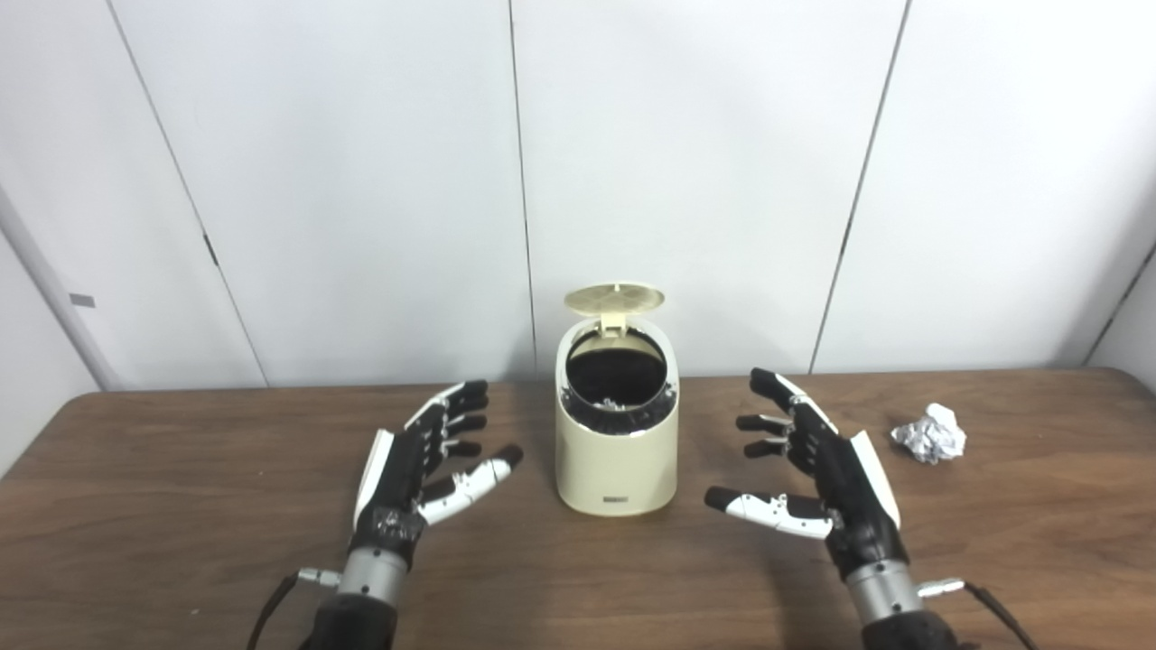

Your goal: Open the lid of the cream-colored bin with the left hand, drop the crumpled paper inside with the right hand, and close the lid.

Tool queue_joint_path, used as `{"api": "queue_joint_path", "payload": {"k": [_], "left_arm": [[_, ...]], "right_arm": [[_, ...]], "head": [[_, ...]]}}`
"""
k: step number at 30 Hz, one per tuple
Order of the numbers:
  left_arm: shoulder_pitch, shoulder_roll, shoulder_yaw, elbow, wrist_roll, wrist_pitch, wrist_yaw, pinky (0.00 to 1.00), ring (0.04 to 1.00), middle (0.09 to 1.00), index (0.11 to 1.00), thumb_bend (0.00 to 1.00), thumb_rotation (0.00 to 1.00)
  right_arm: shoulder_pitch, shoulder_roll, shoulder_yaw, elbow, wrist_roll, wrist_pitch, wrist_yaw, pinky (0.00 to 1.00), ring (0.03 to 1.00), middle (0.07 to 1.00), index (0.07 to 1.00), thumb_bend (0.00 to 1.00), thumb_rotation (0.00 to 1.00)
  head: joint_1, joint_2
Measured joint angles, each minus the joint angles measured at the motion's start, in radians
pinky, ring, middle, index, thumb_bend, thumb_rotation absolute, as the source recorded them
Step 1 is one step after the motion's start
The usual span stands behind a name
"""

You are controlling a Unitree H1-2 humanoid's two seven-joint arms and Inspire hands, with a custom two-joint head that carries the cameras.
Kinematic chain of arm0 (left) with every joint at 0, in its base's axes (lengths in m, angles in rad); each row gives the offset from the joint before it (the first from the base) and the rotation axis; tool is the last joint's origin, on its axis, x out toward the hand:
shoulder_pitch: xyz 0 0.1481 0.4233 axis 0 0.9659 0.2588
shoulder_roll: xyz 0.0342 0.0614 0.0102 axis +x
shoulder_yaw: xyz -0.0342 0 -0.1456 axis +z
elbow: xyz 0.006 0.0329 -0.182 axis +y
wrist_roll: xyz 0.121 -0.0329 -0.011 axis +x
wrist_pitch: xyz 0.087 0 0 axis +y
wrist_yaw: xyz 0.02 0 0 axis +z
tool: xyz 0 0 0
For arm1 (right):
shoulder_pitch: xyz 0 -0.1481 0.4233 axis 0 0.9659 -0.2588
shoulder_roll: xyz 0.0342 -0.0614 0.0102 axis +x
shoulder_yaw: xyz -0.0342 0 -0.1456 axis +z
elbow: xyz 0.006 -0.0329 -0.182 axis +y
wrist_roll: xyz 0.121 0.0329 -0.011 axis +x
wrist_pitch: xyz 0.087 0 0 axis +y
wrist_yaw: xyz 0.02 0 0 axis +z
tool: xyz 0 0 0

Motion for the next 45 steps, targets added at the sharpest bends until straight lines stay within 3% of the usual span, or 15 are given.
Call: {"api": "queue_joint_path", "payload": {"k": [6, 11, 17, 21, 24, 28, 32, 40, 45], "left_arm": [[0.014, 0.001, 0.001, 0.010, -0.024, -0.004, -0.022, 0.69, 0.799, 0.833, 0.863, 0.69, 0.19], [0.014, 0.013, 0.006, 0.035, -0.024, -0.026, -0.025, 0.68, 0.798, 0.832, 0.861, 0.69, 0.18], [0.012, 0.021, 0.009, 0.038, -0.023, -0.037, -0.028, 0.71, 0.804, 0.836, 0.870, 0.67, 0.16], [0.010, 0.021, 0.012, 0.042, -0.024, -0.037, -0.028, 0.71, 0.800, 0.837, 0.877, 0.68, 0.23], [0.007, 0.021, 0.012, 0.044, -0.025, -0.037, -0.029, 0.72, 0.801, 0.838, 0.876, 0.69, 0.26], [-0.003, 0.022, 0.013, 0.044, -0.025, -0.036, -0.030, 0.72, 0.807, 0.842, 0.872, 0.68, 0.24], [-0.004, 0.026, 0.016, 0.044, -0.042, -0.036, -0.036, 0.74, 0.812, 0.846, 0.876, 0.64, 0.20], [-0.004, 0.041, 0.016, 0.044, -0.050, -0.036, -0.039, 0.72, 0.800, 0.839, 0.882, 0.60, 0.16], [-0.004, 0.050, 0.014, 0.044, -0.045, -0.036, -0.038, 0.69, 0.782, 0.833, 0.879, 0.59, 0.14]], "right_arm": [[-0.060, -0.136, -0.003, -0.003, -0.064, 0.018, 0.041, 0.57, 0.708, 0.849, 0.843, 0.82, 0.14], [-0.102, -0.233, 0.003, -0.003, -0.120, 0.092, 0.101, 0.56, 0.715, 0.857, 0.834, 0.84, 0.16], [-0.158, -0.379, 0.062, 0.002, -0.224, 0.159, 0.215, 0.63, 0.791, 0.870, 0.769, 0.84, 0.17], [-0.216, -0.460, 0.076, 0.034, -0.260, 0.232, 0.300, 0.67, 0.812, 0.879, 0.775, 0.84, 0.07], [-0.245, -0.488, 0.086, 0.063, -0.269, 0.254, 0.333, 0.67, 0.816, 0.875, 0.777, 0.85, 0.04], [-0.266, -0.506, 0.102, 0.130, -0.281, 0.249, 0.352, 0.60, 0.771, 0.853, 0.786, 0.85, 0.03], [-0.280, -0.528, 0.103, 0.181, -0.288, 0.240, 0.353, 0.74, 0.848, 0.861, 0.803, 0.81, 0.04], [-0.322, -0.568, 0.125, 0.236, -0.336, 0.294, 0.380, 0.83, 0.898, 0.912, 0.836, 0.80, 0.09], [-0.353, -0.572, 0.174, 0.280, -0.368, 0.313, 0.410, 0.70, 0.876, 0.916, 0.837, 0.83, 0.11]], "head": [[-0.074, -0.012], [-0.123, -0.021], [-0.170, -0.034], [-0.184, -0.038], [-0.205, -0.052], [-0.226, -0.060], [-0.247, -0.063], [-0.287, -0.060], [-0.287, -0.058]]}}
